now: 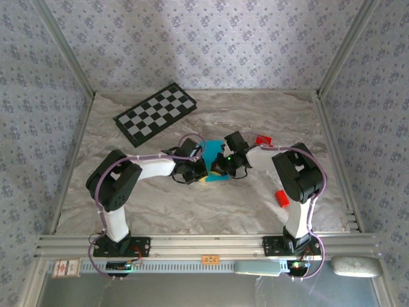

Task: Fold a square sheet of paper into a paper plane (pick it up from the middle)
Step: Fold the triangle a second time at the center of the table.

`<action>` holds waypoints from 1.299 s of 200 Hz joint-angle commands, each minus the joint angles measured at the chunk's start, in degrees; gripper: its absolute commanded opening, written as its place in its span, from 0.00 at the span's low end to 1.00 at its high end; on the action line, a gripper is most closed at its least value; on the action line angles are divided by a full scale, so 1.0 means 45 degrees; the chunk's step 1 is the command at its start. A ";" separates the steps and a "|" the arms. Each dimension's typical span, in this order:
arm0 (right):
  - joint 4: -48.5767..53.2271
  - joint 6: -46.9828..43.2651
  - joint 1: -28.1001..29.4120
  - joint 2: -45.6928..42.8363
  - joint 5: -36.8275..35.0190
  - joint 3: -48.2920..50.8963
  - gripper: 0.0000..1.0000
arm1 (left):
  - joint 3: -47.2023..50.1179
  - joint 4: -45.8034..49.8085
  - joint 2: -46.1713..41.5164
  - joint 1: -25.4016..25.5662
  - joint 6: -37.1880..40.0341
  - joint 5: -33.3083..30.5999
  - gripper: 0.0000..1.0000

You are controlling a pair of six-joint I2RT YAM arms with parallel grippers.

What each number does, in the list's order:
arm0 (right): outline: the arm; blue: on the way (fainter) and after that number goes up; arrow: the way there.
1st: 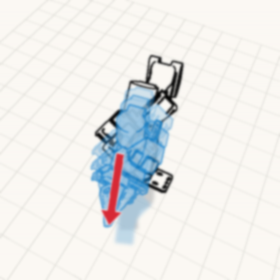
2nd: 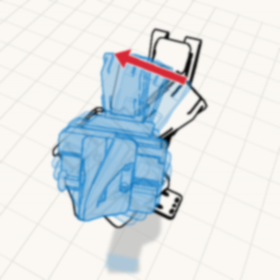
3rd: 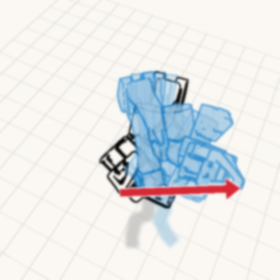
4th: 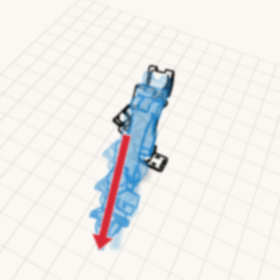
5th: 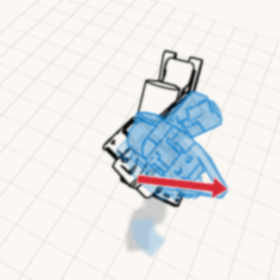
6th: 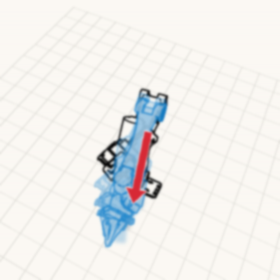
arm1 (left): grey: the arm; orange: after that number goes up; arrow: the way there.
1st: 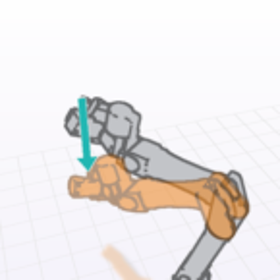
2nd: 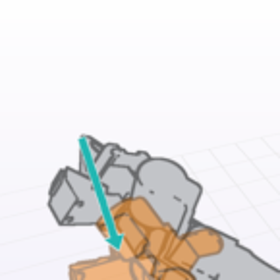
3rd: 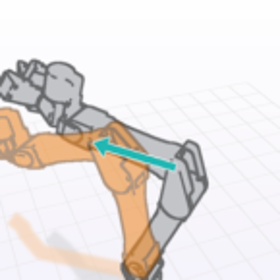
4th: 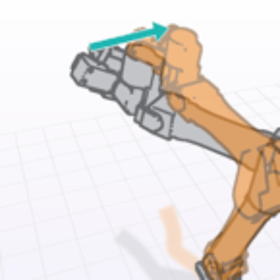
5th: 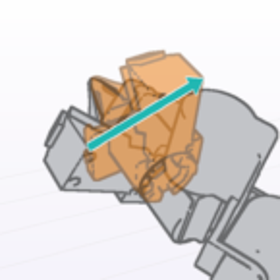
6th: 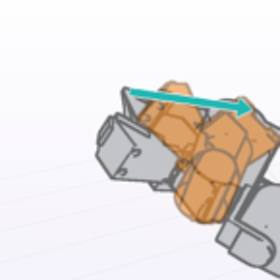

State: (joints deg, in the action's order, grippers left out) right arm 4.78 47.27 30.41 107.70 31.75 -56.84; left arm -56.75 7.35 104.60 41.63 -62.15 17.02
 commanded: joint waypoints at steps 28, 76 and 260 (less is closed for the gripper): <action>0.1082 -0.0365 0.0057 0.0539 -0.0669 0.0031 0.00 | -0.0015 -0.0945 -0.0361 0.0055 0.0732 0.0967 0.04; 0.0949 -0.0183 0.0038 0.0598 -0.0687 0.0168 0.00 | 0.0510 -0.1048 0.0068 0.0083 0.0398 0.0873 0.04; 0.1486 -0.3019 -0.3370 0.2276 -0.0814 -0.2428 0.01 | 0.0961 0.1485 0.1170 -0.0090 0.0011 0.0711 0.00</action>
State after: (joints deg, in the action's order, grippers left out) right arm 7.99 36.34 18.74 115.07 38.28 -65.52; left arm -54.81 2.20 105.56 41.12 -62.22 21.39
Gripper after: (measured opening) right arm 0.055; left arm 0.041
